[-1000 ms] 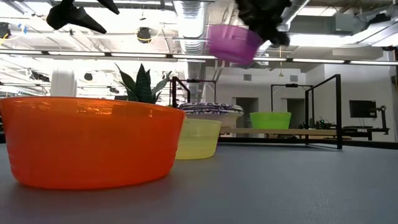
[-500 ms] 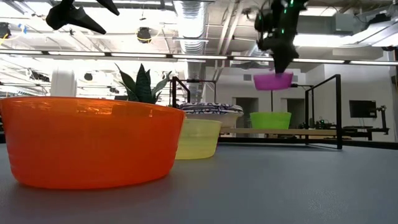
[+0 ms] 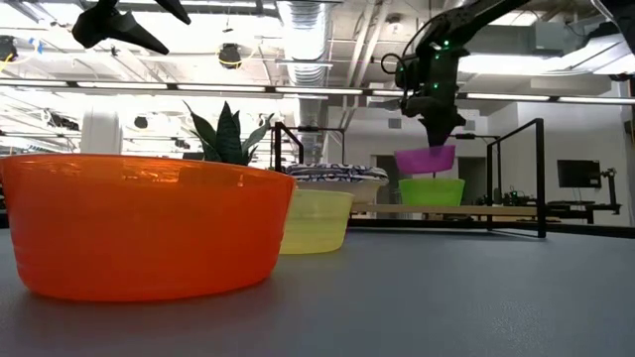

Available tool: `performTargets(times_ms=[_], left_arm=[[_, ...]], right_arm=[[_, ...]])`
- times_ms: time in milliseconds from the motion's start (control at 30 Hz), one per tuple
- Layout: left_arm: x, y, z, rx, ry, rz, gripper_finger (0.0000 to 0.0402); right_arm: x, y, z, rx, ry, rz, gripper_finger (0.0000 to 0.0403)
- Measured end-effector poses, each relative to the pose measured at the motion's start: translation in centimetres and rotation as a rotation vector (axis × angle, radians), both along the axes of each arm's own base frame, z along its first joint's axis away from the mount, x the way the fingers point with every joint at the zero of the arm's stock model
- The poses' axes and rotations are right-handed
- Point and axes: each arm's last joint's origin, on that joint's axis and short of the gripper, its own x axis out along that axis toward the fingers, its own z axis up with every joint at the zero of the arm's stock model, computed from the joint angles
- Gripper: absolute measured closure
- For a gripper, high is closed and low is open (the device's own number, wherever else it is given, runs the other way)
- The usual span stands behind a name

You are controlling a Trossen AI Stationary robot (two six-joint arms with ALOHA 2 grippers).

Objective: Place and stack bowls onto a shelf
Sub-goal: Stack the purple bowl on top of the green bowl on the shelf

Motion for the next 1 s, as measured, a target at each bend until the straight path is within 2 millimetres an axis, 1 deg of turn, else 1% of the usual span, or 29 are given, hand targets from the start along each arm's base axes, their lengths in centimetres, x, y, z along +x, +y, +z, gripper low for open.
performTargets(times_ms=[133,367,533,667,767,867,1000], left_arm=[[0.0,0.1,0.0,0.013,-0.003,0.018,0.0127],[0.0,0.1,0.0,0.015,-0.004,0.021,0.0127],[0.0,0.1,0.0,0.018,-0.001,0.019,0.0127],[0.0,0.1,0.0,0.019,0.0,0.019,0.0127],[0.0,0.1,0.0,0.023,0.005,0.017,0.0127],[-0.1,0.1,0.0,0.027,0.01,0.013,0.0127],[-0.1,0.0,0.0,0.022,0.015,0.004,0.0127]], right_arm=[[-0.2,0.3,0.5,-0.012,-0.003,0.002,0.0379],[-0.4,0.5,0.5,-0.002,0.035,-0.03,0.0379],[0.5,1.2,0.5,-0.022,0.035,-0.142,0.0379],[0.9,1.7,0.5,-0.005,0.027,-0.217,0.0379],[1.1,2.0,-0.1,0.011,0.026,-0.29,0.0379],[0.8,2.1,-0.7,0.03,0.043,-0.337,0.0379],[0.6,2.0,-1.6,0.042,0.061,-0.338,0.0379]])
